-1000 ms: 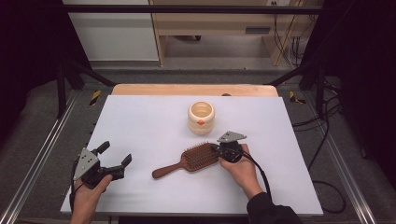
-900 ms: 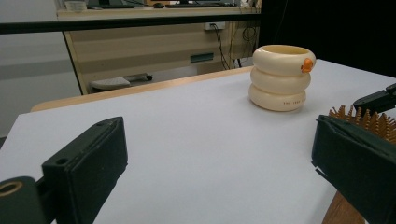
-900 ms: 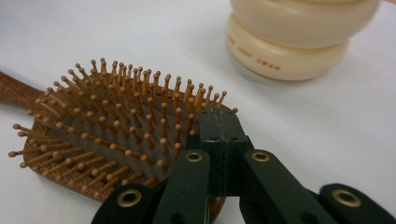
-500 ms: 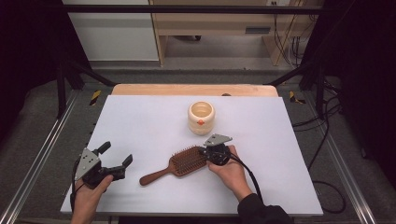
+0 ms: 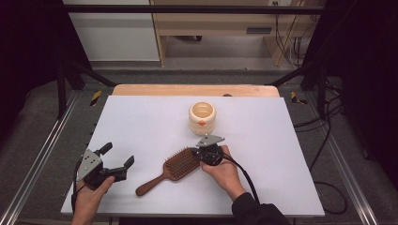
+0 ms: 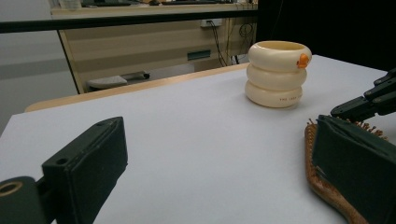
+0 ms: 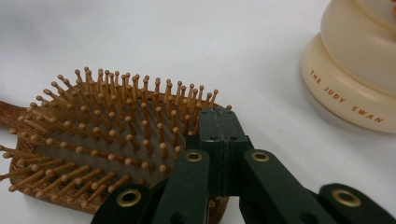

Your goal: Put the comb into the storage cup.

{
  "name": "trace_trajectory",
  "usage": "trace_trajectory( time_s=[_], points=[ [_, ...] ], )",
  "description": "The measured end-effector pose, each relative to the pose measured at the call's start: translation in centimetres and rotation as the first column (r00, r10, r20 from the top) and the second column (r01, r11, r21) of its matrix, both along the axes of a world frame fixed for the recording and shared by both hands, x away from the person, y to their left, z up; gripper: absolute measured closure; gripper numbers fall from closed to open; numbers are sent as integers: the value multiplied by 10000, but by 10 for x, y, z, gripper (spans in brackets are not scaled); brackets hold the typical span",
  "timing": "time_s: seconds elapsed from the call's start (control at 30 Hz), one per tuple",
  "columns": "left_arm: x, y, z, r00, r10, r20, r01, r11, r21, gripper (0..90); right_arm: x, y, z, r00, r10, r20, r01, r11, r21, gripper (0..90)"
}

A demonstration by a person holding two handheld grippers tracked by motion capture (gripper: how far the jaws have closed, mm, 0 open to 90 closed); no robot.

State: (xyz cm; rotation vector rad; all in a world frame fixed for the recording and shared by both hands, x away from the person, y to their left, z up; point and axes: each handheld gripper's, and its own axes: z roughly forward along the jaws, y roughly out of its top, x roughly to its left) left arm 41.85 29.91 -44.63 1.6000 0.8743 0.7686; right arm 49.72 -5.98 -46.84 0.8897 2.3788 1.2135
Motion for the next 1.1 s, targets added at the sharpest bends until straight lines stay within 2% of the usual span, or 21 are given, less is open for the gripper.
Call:
trace_trajectory(
  time_s=[0.1, 0.27, 0.5, 0.63, 0.77, 0.87, 1.0, 1.03, 1.1],
  points=[
    [0, -1, 0, 10000, -37, -5, 37, 10000, 44, 32, 1, -3, 1, 9999, -112, 27, 112, 9999, 111, 900],
    [0, -1, 0, 10000, -23, -37, 23, 10000, -6, 32, -2, -15, 14, 9987, -302, 422, 280, 9983, 510, 900],
    [-2, -4, -2, 9996, -60, -271, 61, 10000, 19, 33, -18, -44, 29, 9942, -669, 836, 584, 9932, 1003, 900],
    [-3, -7, -2, 9992, -144, -375, 148, 9998, 123, 35, -27, -62, 30, 9923, -936, 813, 829, 9885, 1267, 839],
    [-4, -10, -4, 9983, -278, -521, 296, 9990, 336, 36, -33, -80, 30, 9872, -1433, 698, 1302, 9776, 1654, 699],
    [-6, -13, -3, 9975, -394, -580, 425, 9977, 521, 42, -37, -96, 30, 9804, -1882, 585, 1755, 9687, 1758, 509],
    [-9, -19, -3, 9951, -702, -703, 763, 9932, 881, 42, -45, -117, 29, 9665, -2497, 596, 2383, 9590, 1532, 240],
    [-10, -21, -3, 9931, -867, -789, 941, 9909, 963, 43, -48, -123, 29, 9609, -2668, 735, 2537, 9553, 1517, 190],
    [-12, -25, -3, 9894, -1088, -957, 1188, 9874, 1050, 55, -54, -134, 27, 9509, -2952, 934, 2772, 9460, 1681, 149]
  ],
)
